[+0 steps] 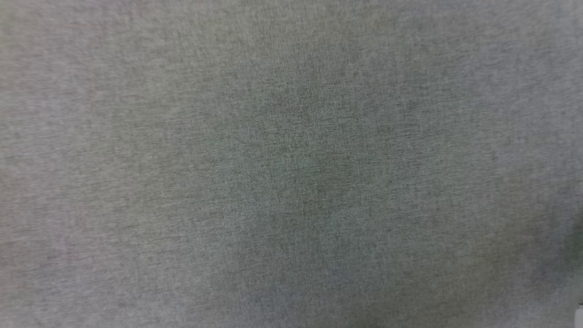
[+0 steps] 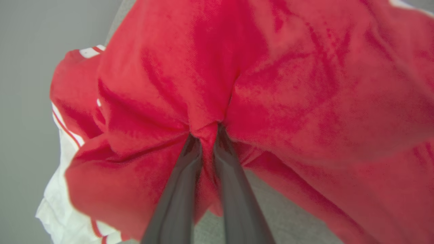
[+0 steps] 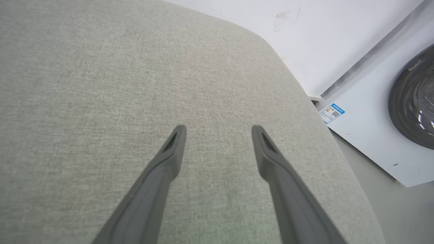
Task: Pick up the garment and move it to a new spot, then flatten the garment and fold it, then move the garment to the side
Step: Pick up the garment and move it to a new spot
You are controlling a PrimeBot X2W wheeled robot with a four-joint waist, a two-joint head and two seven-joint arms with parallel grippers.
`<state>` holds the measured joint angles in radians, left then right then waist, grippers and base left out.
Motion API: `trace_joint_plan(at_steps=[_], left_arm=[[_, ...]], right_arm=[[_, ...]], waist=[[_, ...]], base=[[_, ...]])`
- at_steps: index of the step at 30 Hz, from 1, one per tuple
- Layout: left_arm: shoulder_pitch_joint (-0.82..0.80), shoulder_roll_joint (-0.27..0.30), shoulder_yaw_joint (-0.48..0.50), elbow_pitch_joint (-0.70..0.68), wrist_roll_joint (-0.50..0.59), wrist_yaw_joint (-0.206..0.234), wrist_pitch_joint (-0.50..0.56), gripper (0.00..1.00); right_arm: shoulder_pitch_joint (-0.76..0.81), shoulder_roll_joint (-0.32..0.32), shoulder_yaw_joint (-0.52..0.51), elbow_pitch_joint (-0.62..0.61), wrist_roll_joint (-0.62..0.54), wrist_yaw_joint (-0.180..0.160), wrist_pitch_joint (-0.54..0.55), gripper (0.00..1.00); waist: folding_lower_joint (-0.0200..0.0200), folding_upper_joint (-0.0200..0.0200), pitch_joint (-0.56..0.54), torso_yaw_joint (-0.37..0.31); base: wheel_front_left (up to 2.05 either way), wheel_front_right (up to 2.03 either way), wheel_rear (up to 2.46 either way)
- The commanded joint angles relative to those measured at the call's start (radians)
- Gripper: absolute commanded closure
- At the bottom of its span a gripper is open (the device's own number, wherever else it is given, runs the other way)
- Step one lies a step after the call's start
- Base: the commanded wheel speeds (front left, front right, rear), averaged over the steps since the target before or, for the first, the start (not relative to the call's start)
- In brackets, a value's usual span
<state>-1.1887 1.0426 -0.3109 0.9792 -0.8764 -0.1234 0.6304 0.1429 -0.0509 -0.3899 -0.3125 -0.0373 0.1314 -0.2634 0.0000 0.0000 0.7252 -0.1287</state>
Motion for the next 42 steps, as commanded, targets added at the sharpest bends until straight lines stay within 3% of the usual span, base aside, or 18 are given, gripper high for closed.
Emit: trace_joint_plan(at_steps=[1, 11, 17, 23, 29, 31, 36, 42], left_arm=[[0.028, -0.028, -0.015, -0.014, -0.015, -0.011, 0.009, 1.00], [-0.068, 0.084, -0.154, -0.250, -0.075, -0.007, 0.124, 1.00], [-0.159, 0.100, -0.256, -0.436, -0.098, -0.007, 0.212, 1.00], [-0.248, 0.046, -0.348, -0.629, -0.151, -0.007, 0.342, 1.00], [-0.266, -0.050, -0.407, -0.752, -0.234, -0.007, 0.441, 1.00], [-0.207, -0.120, -0.440, -0.812, -0.305, 0.000, 0.477, 1.00], [-0.050, -0.198, -0.480, -0.849, -0.374, 0.037, 0.426, 1.00], [0.203, -0.297, -0.518, -0.791, -0.433, 0.048, 0.259, 1.00]], right_arm=[[-0.015, 0.001, 0.003, 0.008, 0.003, -0.001, -0.002, 0.00], [-0.081, 0.002, 0.107, 0.084, 0.052, -0.001, -0.002, 0.00], [-0.087, 0.001, 0.163, 0.165, 0.080, -0.001, -0.002, 0.00], [-0.053, 0.001, 0.190, 0.235, 0.119, -0.001, -0.002, 0.00], [-0.014, 0.001, 0.219, 0.277, 0.142, -0.001, -0.002, 0.00], [0.008, 0.000, 0.266, 0.305, 0.131, -0.001, -0.002, 0.00], [0.028, 0.001, 0.289, 0.318, 0.158, -0.001, -0.002, 0.00], [0.035, 0.001, 0.328, 0.292, 0.149, -0.001, -0.002, 0.00]], waist=[[0.0000, 0.0000, -0.029, 0.008], [0.0000, 0.0000, -0.159, 0.042], [0.0000, 0.0000, -0.272, 0.045], [0.0000, 0.0000, -0.388, 0.026], [0.0000, 0.0000, -0.474, -0.026], [0.0000, 0.0000, -0.505, -0.060], [0.0000, 0.0000, -0.538, -0.108], [0.0000, 0.0000, -0.568, -0.165]], base=[[0.00, 0.00, 0.00], [0.00, 0.00, 0.00], [0.00, 0.00, 0.00], [0.00, 0.00, 0.00], [0.00, 0.00, 0.00], [0.00, 0.00, 0.00], [0.00, 0.00, 0.00], [0.00, 0.00, 0.00]])
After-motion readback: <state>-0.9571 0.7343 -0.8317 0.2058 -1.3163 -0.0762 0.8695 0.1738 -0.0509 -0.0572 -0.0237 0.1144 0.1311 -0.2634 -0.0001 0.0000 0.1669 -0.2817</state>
